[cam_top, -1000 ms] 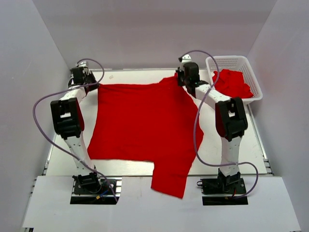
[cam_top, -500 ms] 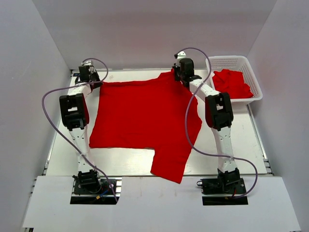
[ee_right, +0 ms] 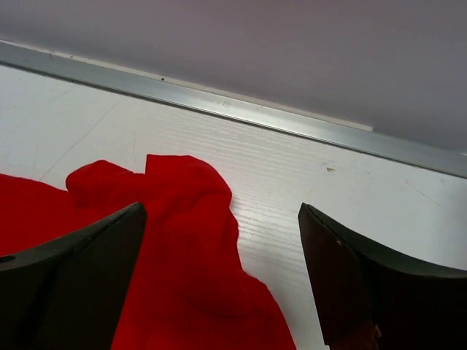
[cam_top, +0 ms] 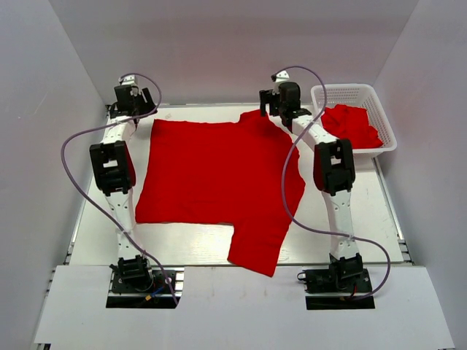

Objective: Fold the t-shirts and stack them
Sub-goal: Flatten out the tshirt

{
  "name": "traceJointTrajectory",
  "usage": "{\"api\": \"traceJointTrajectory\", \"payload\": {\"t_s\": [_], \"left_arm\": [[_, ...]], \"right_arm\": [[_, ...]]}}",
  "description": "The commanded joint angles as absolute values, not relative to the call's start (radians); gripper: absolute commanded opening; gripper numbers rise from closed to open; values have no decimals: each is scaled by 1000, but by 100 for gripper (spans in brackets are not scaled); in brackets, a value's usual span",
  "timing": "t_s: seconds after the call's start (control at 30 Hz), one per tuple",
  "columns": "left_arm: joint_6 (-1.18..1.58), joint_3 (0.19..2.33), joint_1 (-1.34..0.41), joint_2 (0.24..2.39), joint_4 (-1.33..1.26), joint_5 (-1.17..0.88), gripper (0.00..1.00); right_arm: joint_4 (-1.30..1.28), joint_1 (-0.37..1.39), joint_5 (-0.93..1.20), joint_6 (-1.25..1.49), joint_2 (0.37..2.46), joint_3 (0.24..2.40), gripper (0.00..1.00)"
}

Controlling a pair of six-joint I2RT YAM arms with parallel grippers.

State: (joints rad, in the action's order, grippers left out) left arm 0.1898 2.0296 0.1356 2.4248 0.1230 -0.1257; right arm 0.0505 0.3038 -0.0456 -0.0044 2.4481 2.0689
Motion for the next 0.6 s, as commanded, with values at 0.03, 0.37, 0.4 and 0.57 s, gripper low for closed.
{"api": "traceJointTrajectory", "payload": {"t_s": [0.03,0.37,0.4,0.57], "left_arm": [[158,1993,137,2268,173,-159,81],[106,1462,83,1962,118,-263,82],[106,1448,69,1962,118,-247,82],[106,1428,58,2003,136,-210,79]], "right_arm": [[20,279,-64,61,2251,1997,90],[-112,224,-11,57,2191,1778,86],[-115,229,-11,54,2189,1758,86],[-136,222,46,63,2233,1741,77]]}}
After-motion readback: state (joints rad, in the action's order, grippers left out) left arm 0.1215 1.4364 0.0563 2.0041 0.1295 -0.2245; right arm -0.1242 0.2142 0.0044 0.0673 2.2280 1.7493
